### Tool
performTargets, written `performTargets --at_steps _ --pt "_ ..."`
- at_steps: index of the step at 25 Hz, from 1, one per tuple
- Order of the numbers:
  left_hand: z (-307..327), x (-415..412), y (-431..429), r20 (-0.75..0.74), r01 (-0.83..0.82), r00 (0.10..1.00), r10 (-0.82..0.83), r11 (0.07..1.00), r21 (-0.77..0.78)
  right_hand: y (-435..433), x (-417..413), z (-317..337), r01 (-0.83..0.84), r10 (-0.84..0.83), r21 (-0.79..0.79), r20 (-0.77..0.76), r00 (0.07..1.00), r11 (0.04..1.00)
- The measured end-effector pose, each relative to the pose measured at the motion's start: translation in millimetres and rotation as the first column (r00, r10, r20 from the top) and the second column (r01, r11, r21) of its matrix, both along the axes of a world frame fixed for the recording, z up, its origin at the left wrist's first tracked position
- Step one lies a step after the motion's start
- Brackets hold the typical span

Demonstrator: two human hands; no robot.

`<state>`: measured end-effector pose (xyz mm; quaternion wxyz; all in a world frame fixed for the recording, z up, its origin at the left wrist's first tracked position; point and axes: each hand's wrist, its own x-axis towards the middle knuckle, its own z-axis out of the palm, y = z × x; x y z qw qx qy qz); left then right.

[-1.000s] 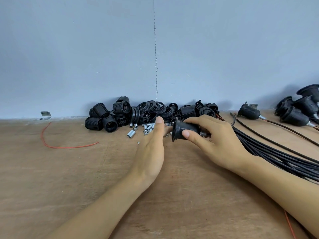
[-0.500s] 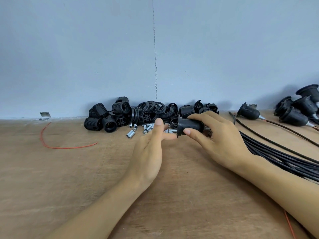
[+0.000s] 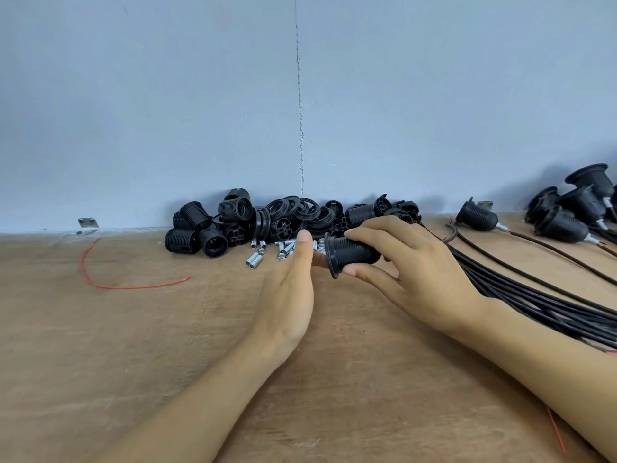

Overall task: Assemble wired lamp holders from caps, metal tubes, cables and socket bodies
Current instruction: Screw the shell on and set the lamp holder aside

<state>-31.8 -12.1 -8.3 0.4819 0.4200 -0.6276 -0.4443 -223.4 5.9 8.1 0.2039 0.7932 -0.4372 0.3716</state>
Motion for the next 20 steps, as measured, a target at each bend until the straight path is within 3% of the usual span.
performTargets --at_steps 6,11,15,18,20 --pt "-2.6 0.8 -4.9 -0.093 0.015 0.996 -0.011 0.999 0.037 -0.4 11.2 20.9 0.026 -0.063 -0.215 -0.172 0.983 0.976" --pt "-2.5 -1.2 -5.4 -0.080 -0.032 0.996 0.034 0.999 0.027 -6.2 28.3 48.2 0.101 -0.166 -0.303 -0.197 0.966 0.948" --pt "-3.5 0.5 -3.4 -0.059 -0.022 0.998 0.024 0.999 0.034 -28.6 6.2 61.1 0.357 -0.372 -0.130 -0.119 0.921 0.925" --pt "-3.5 -0.3 -2.7 -0.040 -0.015 0.999 0.016 1.000 0.016 -52.3 -41.2 54.0 0.586 -0.590 0.108 0.014 0.807 0.803" --pt "-3.1 -1.0 -3.1 -0.027 -0.004 1.000 0.004 1.000 0.007 -65.8 -71.2 40.0 0.645 -0.697 0.310 0.086 0.712 0.698"
